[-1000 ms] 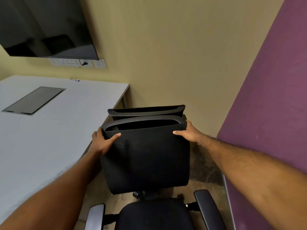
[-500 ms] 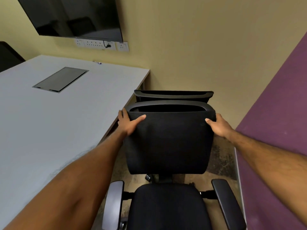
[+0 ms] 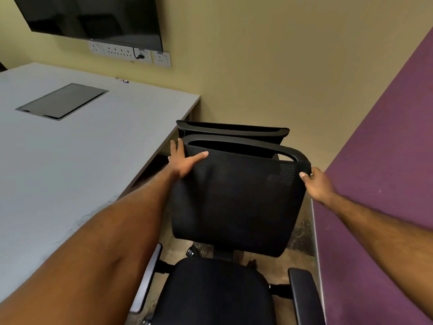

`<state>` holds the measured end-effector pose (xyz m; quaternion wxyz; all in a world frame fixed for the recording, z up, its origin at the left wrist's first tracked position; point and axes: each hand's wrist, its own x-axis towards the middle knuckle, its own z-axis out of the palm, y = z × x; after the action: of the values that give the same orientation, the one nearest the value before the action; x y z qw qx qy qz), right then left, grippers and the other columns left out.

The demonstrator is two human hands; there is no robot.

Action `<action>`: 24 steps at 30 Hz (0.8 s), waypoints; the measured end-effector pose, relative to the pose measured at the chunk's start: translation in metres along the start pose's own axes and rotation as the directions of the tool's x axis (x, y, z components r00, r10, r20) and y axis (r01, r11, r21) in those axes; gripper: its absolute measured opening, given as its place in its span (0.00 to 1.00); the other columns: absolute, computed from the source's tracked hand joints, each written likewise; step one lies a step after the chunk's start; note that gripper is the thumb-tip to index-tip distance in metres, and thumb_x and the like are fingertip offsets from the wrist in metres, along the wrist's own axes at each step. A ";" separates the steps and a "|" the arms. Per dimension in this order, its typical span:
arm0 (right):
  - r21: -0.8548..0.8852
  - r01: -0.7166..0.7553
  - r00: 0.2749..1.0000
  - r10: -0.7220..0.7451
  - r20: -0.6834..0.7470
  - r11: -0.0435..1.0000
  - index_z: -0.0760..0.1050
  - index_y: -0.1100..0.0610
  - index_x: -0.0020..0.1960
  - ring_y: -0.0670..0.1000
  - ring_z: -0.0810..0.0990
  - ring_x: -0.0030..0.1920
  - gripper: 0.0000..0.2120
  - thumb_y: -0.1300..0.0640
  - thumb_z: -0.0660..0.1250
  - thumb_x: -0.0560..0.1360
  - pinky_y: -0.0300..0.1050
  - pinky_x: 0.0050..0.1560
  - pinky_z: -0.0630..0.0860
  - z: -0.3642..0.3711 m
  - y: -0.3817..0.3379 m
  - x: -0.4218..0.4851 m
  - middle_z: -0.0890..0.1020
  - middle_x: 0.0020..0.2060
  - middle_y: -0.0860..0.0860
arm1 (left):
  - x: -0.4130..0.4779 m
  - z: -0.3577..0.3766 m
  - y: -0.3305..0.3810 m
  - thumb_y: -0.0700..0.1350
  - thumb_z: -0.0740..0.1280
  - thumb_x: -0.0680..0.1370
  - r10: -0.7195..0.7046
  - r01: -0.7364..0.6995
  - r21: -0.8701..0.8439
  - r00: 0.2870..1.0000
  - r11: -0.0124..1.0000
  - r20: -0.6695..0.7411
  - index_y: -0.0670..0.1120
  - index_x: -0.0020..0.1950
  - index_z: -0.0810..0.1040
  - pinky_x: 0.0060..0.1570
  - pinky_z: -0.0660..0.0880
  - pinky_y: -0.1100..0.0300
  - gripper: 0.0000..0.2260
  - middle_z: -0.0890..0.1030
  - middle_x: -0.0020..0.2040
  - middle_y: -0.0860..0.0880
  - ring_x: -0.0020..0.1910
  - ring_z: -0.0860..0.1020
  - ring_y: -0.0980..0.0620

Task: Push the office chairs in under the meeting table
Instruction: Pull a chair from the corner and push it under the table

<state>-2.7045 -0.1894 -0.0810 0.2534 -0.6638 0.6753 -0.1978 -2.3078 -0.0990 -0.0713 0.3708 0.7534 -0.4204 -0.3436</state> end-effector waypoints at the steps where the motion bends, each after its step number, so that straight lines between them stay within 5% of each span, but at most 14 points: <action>1: 0.001 0.009 1.000 -0.009 0.002 1.000 0.72 0.62 0.62 0.64 0.79 0.55 0.16 0.50 0.60 0.83 0.58 0.55 0.76 -0.003 0.003 0.000 0.81 0.56 0.61 | 0.002 0.004 0.003 0.68 0.73 0.69 -0.006 0.006 0.017 1.000 1.000 -0.014 0.52 0.83 0.41 0.78 0.48 0.35 0.55 0.36 0.83 0.50 0.81 0.43 0.37; 6: 0.004 0.034 0.999 -0.034 0.031 0.999 0.74 0.61 0.61 0.63 0.80 0.55 0.15 0.51 0.63 0.82 0.56 0.56 0.76 -0.017 0.015 -0.006 0.82 0.56 0.60 | -0.006 0.030 0.020 0.67 0.73 0.70 -0.070 0.074 0.070 0.996 0.995 -0.058 0.55 0.82 0.39 0.77 0.47 0.32 0.55 0.32 0.81 0.48 0.80 0.39 0.33; 13: 0.005 0.038 0.998 -0.038 0.043 0.999 0.75 0.61 0.60 0.63 0.80 0.56 0.14 0.52 0.65 0.82 0.51 0.52 0.75 -0.035 0.024 -0.030 0.83 0.55 0.61 | -0.074 0.132 0.073 0.64 0.72 0.74 -0.005 0.005 0.049 1.000 0.999 -0.003 0.49 0.83 0.43 0.80 0.49 0.43 0.51 0.31 0.81 0.46 0.81 0.44 0.38; 21: 0.043 0.048 0.996 -0.051 0.069 0.998 0.75 0.61 0.63 0.62 0.81 0.58 0.13 0.57 0.67 0.81 0.46 0.50 0.72 -0.040 0.026 -0.062 0.83 0.57 0.60 | -0.117 0.235 0.153 0.73 0.71 0.67 -0.069 0.065 0.083 0.997 0.994 0.045 0.43 0.82 0.37 0.76 0.52 0.35 0.62 0.32 0.80 0.38 0.79 0.38 0.29; 24: 0.036 0.062 0.995 -0.064 0.075 0.997 0.76 0.61 0.62 0.60 0.82 0.55 0.12 0.57 0.68 0.80 0.46 0.49 0.74 -0.037 0.028 -0.073 0.84 0.54 0.59 | -0.122 0.240 0.151 0.73 0.74 0.64 -0.073 0.069 0.103 0.997 0.992 0.032 0.49 0.82 0.36 0.73 0.58 0.33 0.64 0.29 0.79 0.38 0.77 0.35 0.28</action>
<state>-2.7497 -0.1176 -0.0623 0.2836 -0.6875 0.6405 -0.1915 -2.6138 -0.1118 -0.0350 0.3119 0.7796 -0.4169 -0.3481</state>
